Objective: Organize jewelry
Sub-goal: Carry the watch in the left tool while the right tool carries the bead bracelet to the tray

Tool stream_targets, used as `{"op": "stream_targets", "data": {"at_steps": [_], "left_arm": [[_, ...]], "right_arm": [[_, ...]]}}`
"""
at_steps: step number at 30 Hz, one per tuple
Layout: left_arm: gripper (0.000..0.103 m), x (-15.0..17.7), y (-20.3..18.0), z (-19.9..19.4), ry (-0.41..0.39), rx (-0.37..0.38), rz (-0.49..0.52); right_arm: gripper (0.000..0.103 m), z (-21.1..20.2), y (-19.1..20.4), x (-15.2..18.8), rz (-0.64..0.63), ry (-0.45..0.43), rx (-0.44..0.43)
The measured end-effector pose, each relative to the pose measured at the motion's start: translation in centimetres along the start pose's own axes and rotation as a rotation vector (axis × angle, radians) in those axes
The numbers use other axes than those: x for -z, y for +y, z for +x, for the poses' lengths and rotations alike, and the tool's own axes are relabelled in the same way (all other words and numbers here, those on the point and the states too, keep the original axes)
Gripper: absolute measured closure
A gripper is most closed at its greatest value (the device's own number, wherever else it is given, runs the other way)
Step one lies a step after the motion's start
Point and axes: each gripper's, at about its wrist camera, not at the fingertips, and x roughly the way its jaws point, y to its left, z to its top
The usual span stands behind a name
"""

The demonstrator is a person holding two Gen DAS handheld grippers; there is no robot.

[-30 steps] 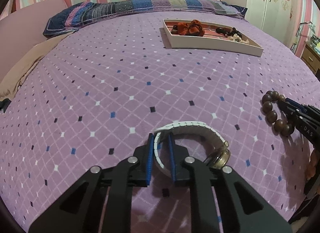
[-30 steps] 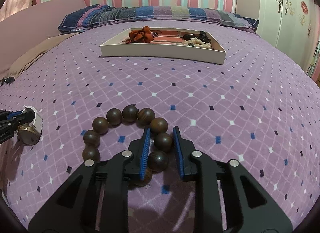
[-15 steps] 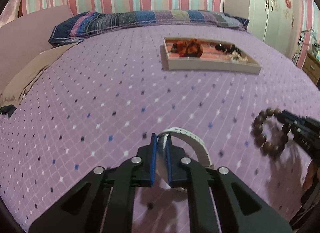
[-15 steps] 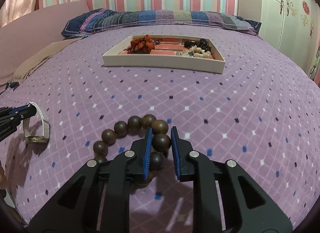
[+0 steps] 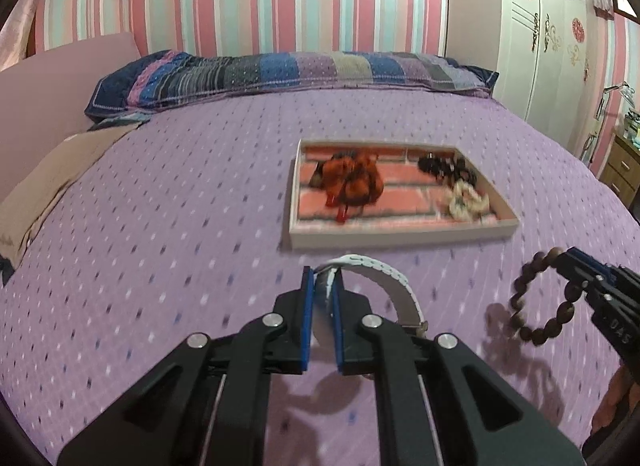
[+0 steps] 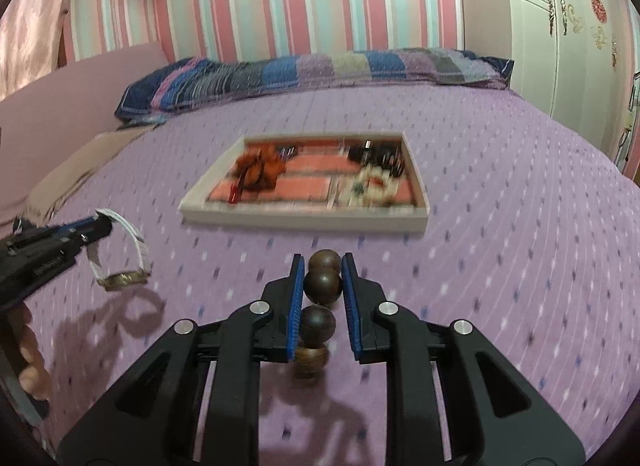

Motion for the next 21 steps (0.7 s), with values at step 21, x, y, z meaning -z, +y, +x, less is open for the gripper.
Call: {"op": "stream_targets", "data": {"at_steps": [21], "left_arm": [[0.094,-8.0,-2.3,16.1,0.070,-0.027,0.009]], "right_arm": [[0.083,15.0,-4.8,-8.9,0.062,0.055,0.001]]}}
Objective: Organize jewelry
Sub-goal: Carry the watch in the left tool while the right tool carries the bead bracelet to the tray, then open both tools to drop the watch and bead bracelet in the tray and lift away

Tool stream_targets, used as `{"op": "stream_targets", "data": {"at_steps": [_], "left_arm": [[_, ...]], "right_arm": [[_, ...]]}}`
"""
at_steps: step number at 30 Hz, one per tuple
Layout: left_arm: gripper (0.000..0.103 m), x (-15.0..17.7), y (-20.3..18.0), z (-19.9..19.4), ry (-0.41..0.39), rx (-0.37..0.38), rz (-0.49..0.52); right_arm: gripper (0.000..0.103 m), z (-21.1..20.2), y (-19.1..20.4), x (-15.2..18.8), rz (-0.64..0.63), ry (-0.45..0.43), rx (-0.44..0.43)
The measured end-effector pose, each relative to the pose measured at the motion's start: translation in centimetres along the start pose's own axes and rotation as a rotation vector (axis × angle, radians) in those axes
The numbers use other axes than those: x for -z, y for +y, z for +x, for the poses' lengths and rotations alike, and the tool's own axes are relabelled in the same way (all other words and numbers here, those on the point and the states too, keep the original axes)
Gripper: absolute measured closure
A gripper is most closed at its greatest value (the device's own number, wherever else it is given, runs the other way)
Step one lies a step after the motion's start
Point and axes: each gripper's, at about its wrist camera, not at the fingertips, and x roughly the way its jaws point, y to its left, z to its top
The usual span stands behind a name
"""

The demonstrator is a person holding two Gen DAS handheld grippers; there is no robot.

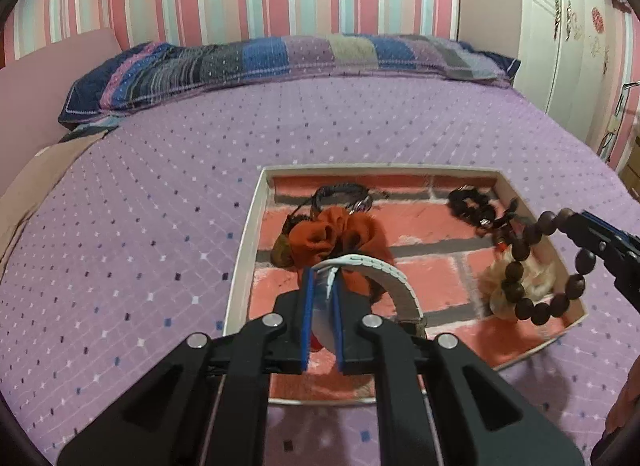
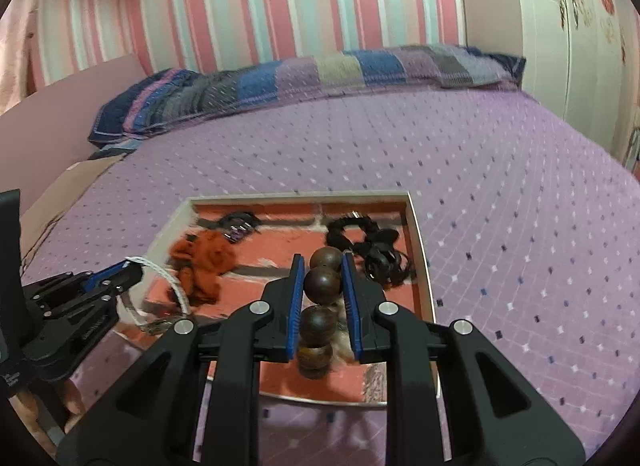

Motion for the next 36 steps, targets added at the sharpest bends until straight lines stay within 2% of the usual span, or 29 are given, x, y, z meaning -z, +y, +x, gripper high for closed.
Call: {"op": "stream_targets", "data": {"at_steps": [7,15,18,19,20,22,25,28,30,32,36], "left_arm": [[0.093,1.3,0.2,2.2,0.033,-0.005,0.004],[0.092,1.6,0.8,2.4,0.071,0.000,0.008],[0.092,2.1,1.4,2.5,0.087,0.001,-0.001],[0.085,2.2,1.6,2.5,0.089,0.004,-0.007],[0.061,2.3,1.8,2.4,0.089,0.007,-0.012],[0.039,2.7,2.1,1.7,0.061,-0.008,-0.020],[0.039,3.0,2.2,1.0,0.061,0.010,-0.024],[0.039,3.1,2.2,0.0,0.048,0.012,-0.019],[0.032,3.2,2.2,-1.2,0.039,0.019,-0.021],[0.016,3.4,2.3,-2.5,0.028,0.032,-0.035],[0.012,4.2,2.5,-4.7,0.018,0.018,-0.030]], "right_arm": [[0.083,2.8,-2.0,2.9,0.010,0.092,0.063],[0.082,3.9,-2.0,3.5,-0.006,0.154,0.080],[0.073,4.0,-2.0,3.5,-0.009,0.157,0.087],[0.066,4.0,-2.0,3.5,-0.007,0.158,0.087],[0.060,3.9,-2.0,3.5,-0.007,0.157,0.088],[0.052,3.6,-1.9,3.5,-0.015,0.144,0.100],[0.045,3.2,-1.8,3.5,-0.019,0.139,0.097],[0.032,2.4,-1.5,3.3,-0.018,0.125,0.096],[0.021,1.6,-1.1,3.3,-0.030,0.104,0.106],[0.014,1.1,-0.8,3.3,-0.047,0.092,0.117],[0.006,-0.2,-0.4,3.5,-0.051,0.087,0.120]]}}
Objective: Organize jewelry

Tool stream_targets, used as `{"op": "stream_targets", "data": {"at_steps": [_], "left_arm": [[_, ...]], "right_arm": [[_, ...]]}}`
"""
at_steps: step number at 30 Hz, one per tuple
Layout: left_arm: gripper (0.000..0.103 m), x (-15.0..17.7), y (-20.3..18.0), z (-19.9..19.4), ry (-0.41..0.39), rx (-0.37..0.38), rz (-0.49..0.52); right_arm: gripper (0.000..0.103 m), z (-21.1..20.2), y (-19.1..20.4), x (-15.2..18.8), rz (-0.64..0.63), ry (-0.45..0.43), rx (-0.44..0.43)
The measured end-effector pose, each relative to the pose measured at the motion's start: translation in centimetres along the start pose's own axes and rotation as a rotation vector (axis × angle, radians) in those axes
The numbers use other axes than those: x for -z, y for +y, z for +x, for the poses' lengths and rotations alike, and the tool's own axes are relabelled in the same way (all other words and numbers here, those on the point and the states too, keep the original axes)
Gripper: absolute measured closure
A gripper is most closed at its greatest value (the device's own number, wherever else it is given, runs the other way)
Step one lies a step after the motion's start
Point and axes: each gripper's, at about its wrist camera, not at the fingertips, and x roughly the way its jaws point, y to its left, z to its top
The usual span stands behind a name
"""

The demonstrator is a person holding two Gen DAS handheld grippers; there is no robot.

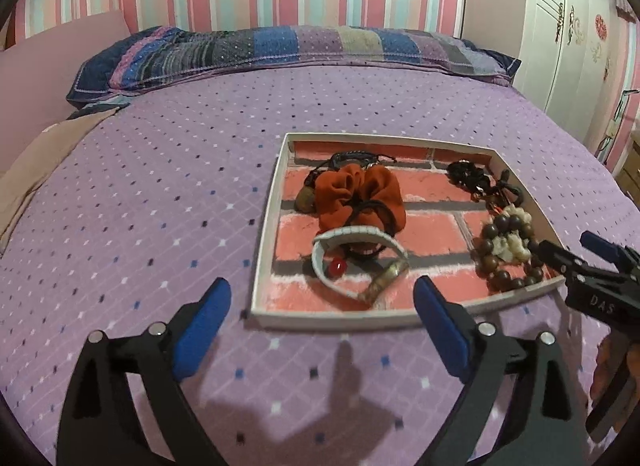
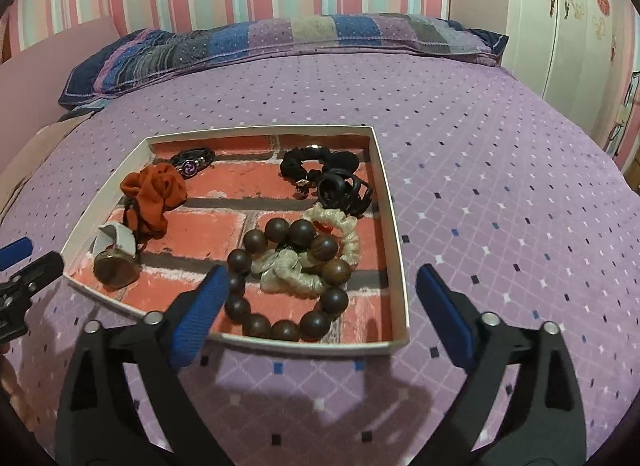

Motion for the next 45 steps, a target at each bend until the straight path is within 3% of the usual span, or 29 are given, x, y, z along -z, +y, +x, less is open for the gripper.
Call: {"op": "stream_targets", "data": {"at_steps": [7,12,19,21,25,30,45], "left_arm": [[0.007,3.1,0.7,-5.2,-0.030,-0.012,-0.015],[0.004,5.8,0.6,-8.3,-0.011,0.062,-0.038],[0.004,8.8,-0.7,-12.4,-0.001,-0.003,-0.035],[0.004,9.4,-0.6,-13.7,-0.005,0.008,-0.060],[0.004,10.0,-0.7,-16.0,-0.024,-0.005,-0.066],[0.004,10.8,-1.5,-18.6,-0.080,-0.034,-0.041],[0.004,11.2,-1.5,-21.3,-0.132,-0.070,-0.062]], "right_arm": [[0.004,-3.9,0.2,1.6,-0.001,-0.005,-0.002],[0.004,-8.3,0.2,4.5,0.006,-0.013,-0.014],[0.004,-14.3,1.4,7.7,-0.001,-0.008,-0.018],[0.004,-15.8,1.6,8.5,0.001,-0.007,-0.023],[0.004,-18.0,1.6,10.0,0.014,-0.014,-0.042],[0.004,-20.8,1.6,10.6,-0.004,-0.088,-0.046],[0.004,-24.7,1.4,11.5,-0.031,-0.178,-0.007]]}}
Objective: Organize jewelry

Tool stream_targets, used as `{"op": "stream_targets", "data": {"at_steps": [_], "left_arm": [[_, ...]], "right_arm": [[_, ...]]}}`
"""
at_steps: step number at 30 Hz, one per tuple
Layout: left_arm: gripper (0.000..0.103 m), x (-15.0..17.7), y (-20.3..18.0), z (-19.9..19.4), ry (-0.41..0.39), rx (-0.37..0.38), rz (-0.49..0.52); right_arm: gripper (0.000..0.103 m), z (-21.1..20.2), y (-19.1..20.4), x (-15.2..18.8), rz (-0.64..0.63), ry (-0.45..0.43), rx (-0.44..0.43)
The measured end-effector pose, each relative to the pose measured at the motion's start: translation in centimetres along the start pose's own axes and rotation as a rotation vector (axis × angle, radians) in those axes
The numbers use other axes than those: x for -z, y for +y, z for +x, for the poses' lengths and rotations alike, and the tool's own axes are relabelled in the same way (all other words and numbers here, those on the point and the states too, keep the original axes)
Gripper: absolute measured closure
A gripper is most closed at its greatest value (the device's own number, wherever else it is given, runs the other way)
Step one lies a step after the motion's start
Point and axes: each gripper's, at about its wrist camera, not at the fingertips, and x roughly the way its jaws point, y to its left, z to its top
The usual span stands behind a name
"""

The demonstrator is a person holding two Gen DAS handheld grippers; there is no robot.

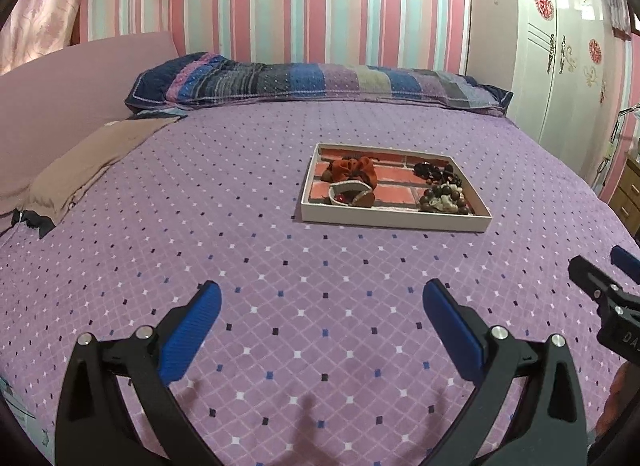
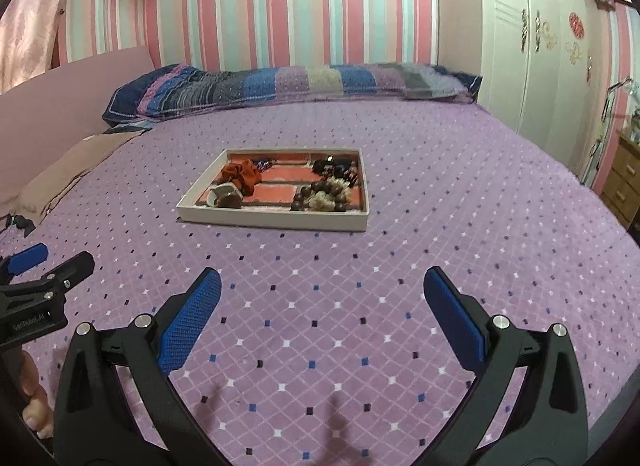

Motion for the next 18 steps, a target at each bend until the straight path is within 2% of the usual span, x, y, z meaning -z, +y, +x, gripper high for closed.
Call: {"op": "stream_targets", "data": {"at_steps": [18], "left_arm": [[0.004,-0.04,-0.63,-0.61,-0.034,-0.018,0.012]], "right_arm": [[0.004,-0.34,0.10,-0.13,0.003,-0.027,0.012]]}}
